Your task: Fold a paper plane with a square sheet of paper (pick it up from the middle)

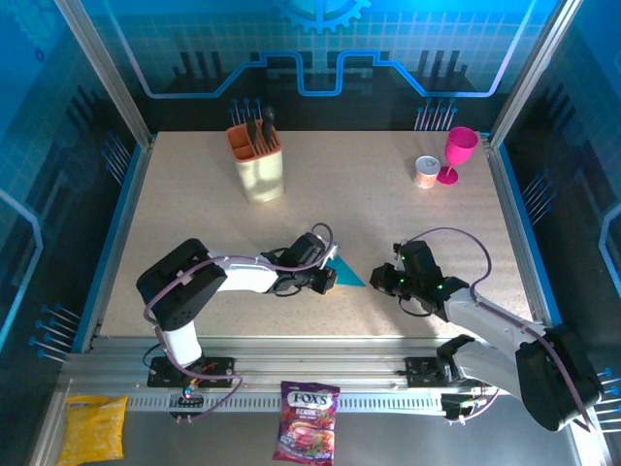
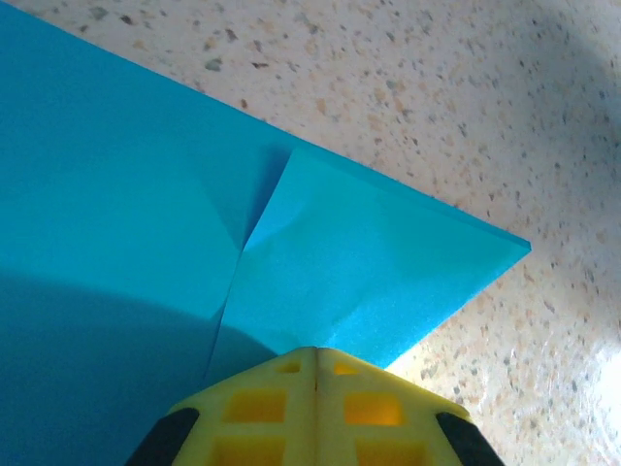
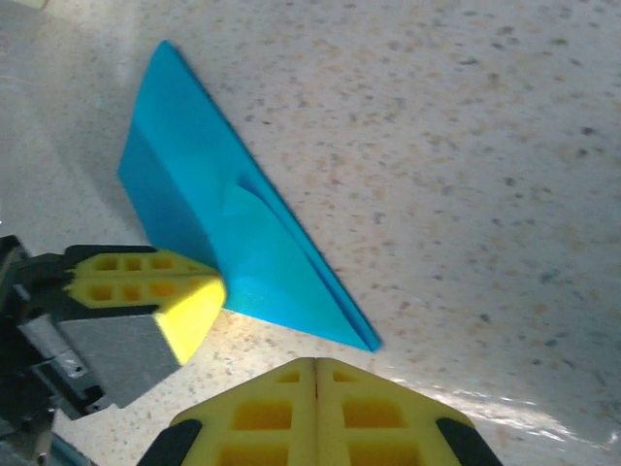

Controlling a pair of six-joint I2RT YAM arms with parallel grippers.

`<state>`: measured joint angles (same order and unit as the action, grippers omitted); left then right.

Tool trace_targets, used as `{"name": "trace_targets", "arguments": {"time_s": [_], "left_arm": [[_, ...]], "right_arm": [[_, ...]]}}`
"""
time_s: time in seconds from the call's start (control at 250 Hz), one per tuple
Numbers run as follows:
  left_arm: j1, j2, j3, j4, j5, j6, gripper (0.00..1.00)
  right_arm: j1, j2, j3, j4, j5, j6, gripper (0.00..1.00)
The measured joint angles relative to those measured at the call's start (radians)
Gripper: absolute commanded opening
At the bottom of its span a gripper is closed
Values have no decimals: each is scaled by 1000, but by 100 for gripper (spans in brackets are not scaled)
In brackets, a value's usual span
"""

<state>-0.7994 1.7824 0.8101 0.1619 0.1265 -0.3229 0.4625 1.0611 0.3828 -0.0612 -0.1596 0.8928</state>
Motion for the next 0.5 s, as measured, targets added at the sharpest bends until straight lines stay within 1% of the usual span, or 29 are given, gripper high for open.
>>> {"name": "trace_targets", "arguments": {"time_s": [0.1,0.192,0.383,0.499], "left_arm": [[0,-11,0,-31,14,44,0],[1,-17,-1,-47,24,69,0],[7,-19,-1,-55,37,88,0],[12,-20,-4,-53,44,88,0]], "right_arm": [[24,43,31,2,2,-5,0],[58,116,54,22,2,-5,0],[136,282,108,84,0,-4,0],[153,366,130,132,2,-3,0]]}}
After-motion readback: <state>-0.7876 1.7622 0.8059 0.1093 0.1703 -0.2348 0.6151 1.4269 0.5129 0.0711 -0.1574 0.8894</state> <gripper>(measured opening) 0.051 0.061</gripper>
